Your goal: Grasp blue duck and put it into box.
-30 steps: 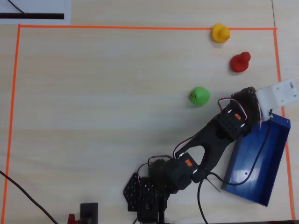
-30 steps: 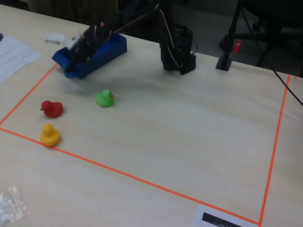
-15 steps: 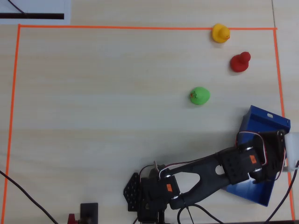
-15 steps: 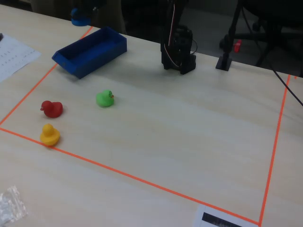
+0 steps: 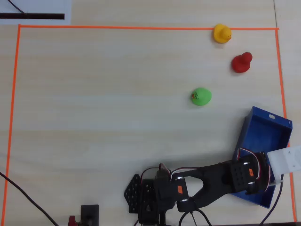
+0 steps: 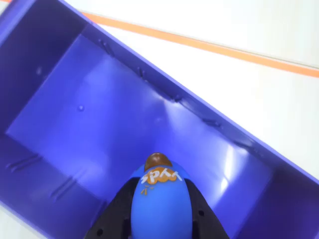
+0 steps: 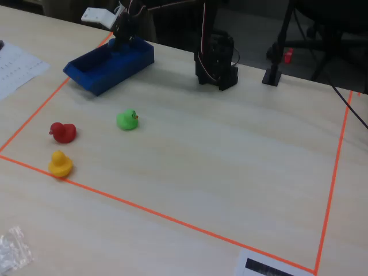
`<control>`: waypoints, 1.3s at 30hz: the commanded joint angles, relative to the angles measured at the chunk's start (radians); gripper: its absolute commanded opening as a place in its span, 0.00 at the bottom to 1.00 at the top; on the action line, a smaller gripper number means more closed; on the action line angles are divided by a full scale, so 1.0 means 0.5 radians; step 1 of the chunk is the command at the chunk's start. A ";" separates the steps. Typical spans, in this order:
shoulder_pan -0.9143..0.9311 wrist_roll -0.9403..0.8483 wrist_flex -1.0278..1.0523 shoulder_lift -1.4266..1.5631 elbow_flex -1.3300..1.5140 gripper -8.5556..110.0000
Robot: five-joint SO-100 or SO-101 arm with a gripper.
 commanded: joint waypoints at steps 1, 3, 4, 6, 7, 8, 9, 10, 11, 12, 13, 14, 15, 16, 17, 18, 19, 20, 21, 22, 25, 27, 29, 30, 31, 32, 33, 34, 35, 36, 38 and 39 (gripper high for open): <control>0.000 -0.055 -0.466 -0.037 0.123 0.20; -0.006 -0.067 -0.736 -0.098 0.230 0.25; -0.012 -0.061 -0.779 -0.123 0.236 0.29; -0.025 -0.009 -0.785 -0.141 0.190 0.34; -0.037 0.028 -0.779 -0.138 0.163 0.36; -0.055 0.071 -0.764 -0.120 0.132 0.36; -0.080 0.135 -0.739 -0.092 0.095 0.36; -0.114 0.199 -0.684 -0.055 0.049 0.35; -0.160 0.279 -0.604 -0.006 -0.006 0.31; -0.215 0.368 -0.503 0.055 -0.067 0.26; -0.282 0.442 -0.399 0.138 -0.104 0.21; -0.362 0.522 -0.325 0.233 -0.117 0.15; -0.454 0.614 -0.273 0.344 -0.110 0.09; -0.555 0.696 -0.202 0.463 -0.098 0.07; -0.666 0.764 -0.132 0.580 -0.077 0.07; -0.788 0.828 -0.080 0.706 -0.037 0.07; -0.917 0.881 0.000 0.847 0.012 0.07; -1.065 0.905 0.098 0.991 0.071 0.07; -1.215 0.927 0.199 1.141 0.147 0.07; -1.378 0.942 0.304 1.301 0.230 0.07; -1.835 0.979 0.611 1.718 0.503 0.07; -2.105 0.991 0.782 1.970 0.718 0.07; -2.332 0.994 0.896 2.215 0.969 0.07; -2.430 1.000 0.927 2.335 1.104 0.07; -2.516 1.015 0.951 2.439 1.227 0.07; -2.592 1.034 0.976 2.534 1.344 0.07; -2.666 1.052 1.006 2.623 1.445 0.07; -2.730 1.068 1.040 2.700 1.528 0.07; -2.792 1.086 1.077 2.767 1.595 0.07; -2.841 1.104 1.111 2.832 1.657 0.07; -2.927 1.111 1.193 2.945 1.755 0.07; -2.961 1.111 1.239 2.988 1.795 0.07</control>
